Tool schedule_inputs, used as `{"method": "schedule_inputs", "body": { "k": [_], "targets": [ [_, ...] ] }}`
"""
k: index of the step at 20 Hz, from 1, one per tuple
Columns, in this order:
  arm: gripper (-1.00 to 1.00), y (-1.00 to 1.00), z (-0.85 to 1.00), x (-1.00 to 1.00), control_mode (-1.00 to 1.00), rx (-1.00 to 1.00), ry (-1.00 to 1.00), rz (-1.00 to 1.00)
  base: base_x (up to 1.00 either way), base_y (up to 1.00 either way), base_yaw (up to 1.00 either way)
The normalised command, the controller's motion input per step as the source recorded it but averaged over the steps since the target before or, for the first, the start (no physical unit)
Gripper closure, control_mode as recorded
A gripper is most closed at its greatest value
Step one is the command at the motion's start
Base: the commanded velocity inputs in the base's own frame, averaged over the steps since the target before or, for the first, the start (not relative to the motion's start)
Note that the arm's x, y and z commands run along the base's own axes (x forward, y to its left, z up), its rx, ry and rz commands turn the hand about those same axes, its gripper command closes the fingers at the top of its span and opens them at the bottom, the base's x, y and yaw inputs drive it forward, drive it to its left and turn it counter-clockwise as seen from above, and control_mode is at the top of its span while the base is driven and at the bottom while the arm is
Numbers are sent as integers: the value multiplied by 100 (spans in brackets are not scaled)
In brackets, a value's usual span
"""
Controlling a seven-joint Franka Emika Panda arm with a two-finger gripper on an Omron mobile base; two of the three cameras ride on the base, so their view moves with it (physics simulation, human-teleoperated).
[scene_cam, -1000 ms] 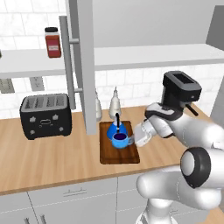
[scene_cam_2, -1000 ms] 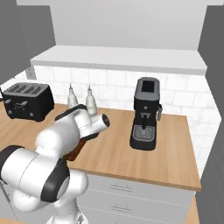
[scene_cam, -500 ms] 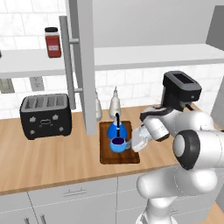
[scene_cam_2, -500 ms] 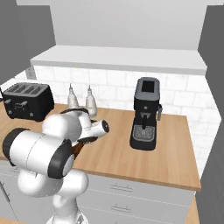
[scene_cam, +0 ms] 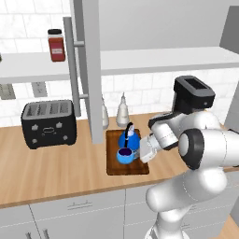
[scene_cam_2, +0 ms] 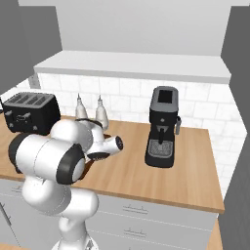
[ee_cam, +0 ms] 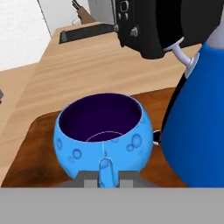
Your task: Pick the kettle from the counter and place it on the tray. Then pick the mug from the cabinet and place it on the tray. Then close the cabinet doors.
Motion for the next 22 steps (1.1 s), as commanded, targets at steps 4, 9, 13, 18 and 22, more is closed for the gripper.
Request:
{"method": "schedule_inputs", "body": {
  "k": [4,9,13,18,22],
  "targets": [
    [-100,0,-8,0,-100,0,0,0,0,0,0],
    [-100,0,-1,-1,-100,0,0,0,0,0,0],
    [-100,0,0,-8,-100,0,-1,1,0,0,0],
    [-100,0,16,-22,-100,0,-7,2,0,0,0],
    [-100,-8,87,-59,-100,0,-4,-1,0,0,0]
  ]
}}
